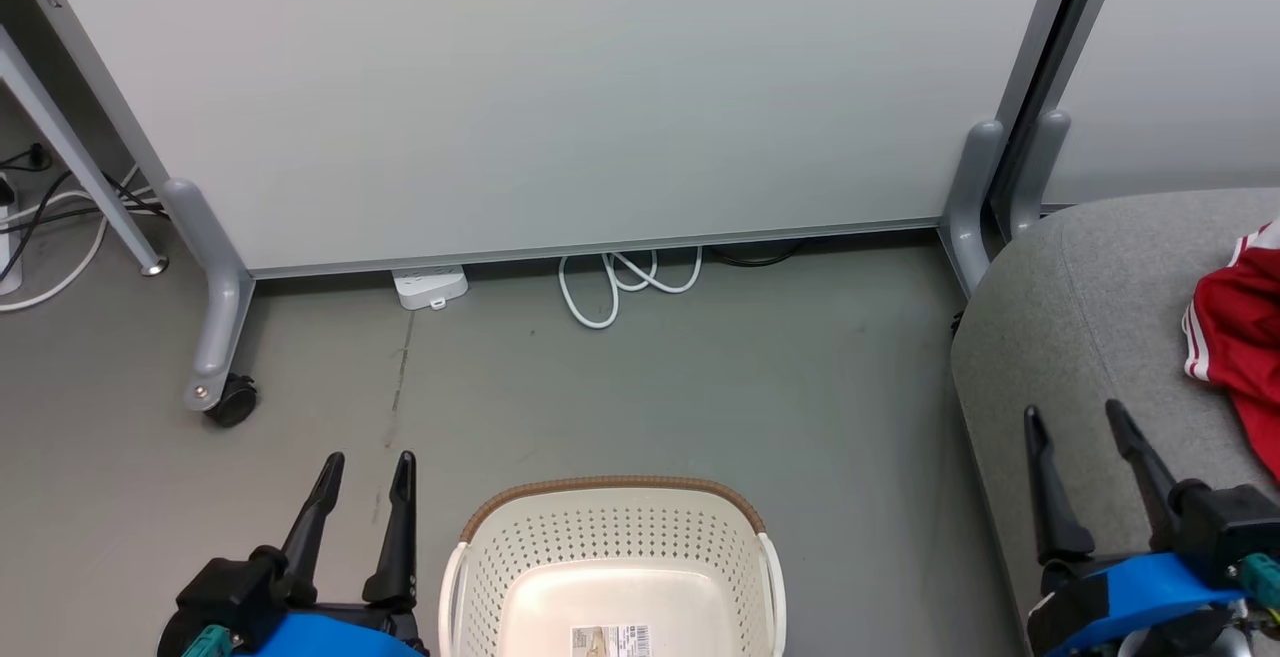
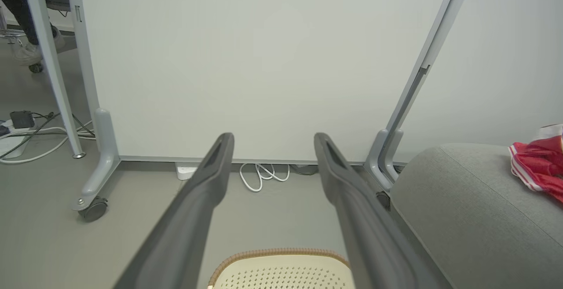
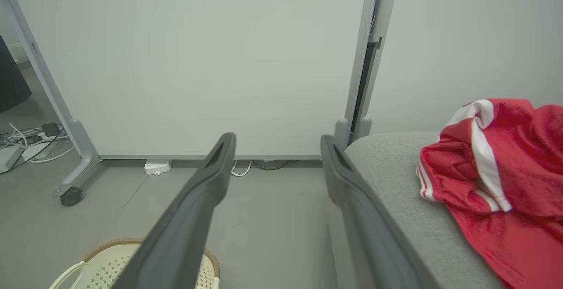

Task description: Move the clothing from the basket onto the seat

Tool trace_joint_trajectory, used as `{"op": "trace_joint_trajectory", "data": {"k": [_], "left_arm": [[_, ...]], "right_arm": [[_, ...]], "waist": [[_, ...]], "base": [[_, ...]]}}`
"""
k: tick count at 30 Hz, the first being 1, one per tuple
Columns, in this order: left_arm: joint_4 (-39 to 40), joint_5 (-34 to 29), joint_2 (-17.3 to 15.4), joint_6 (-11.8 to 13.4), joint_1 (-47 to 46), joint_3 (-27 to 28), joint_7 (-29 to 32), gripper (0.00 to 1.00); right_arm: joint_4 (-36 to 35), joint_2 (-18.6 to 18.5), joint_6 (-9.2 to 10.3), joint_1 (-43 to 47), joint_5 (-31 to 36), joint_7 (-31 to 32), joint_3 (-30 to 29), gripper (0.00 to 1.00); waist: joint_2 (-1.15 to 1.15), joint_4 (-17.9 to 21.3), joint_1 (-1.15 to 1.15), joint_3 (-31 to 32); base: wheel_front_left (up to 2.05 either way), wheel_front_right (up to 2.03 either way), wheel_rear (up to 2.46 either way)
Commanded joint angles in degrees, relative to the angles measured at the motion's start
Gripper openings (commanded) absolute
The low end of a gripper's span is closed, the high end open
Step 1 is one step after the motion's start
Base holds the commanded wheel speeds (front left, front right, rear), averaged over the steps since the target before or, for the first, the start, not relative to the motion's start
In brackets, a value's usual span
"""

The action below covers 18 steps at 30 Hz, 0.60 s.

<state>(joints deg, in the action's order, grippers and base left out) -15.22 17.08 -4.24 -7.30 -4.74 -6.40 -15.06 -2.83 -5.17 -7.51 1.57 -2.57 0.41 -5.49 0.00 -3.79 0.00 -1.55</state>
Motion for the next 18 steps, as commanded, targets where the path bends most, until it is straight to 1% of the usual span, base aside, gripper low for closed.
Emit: {"op": "trace_joint_trajectory", "data": {"k": [1,6,18], "left_arm": [[-0.25,-0.2,-0.04,-0.23,0.63,0.46,-0.2,1.0],[-0.81,-0.81,0.1,-0.24,1.09,1.83,-0.2,1.0],[-1.56,-1.52,-0.14,-0.25,0.85,1.46,-0.2,1.0]], "right_arm": [[-0.18,0.48,0.05,0.96,0.28,-0.33,0.38,1.0],[0.4,1.57,0.05,2.3,0.38,-0.66,1.7,1.0],[2.38,2.29,0.05,2.92,0.81,-1.84,1.99,1.0]], "waist": [[0.0,-0.07,0.0,0.05],[0.0,-0.17,0.0,0.07],[0.0,-0.58,0.0,-0.16]], "base": [[0.0,0.0,0.0],[0.0,0.0,0.0],[0.0,0.0,0.0]]}}
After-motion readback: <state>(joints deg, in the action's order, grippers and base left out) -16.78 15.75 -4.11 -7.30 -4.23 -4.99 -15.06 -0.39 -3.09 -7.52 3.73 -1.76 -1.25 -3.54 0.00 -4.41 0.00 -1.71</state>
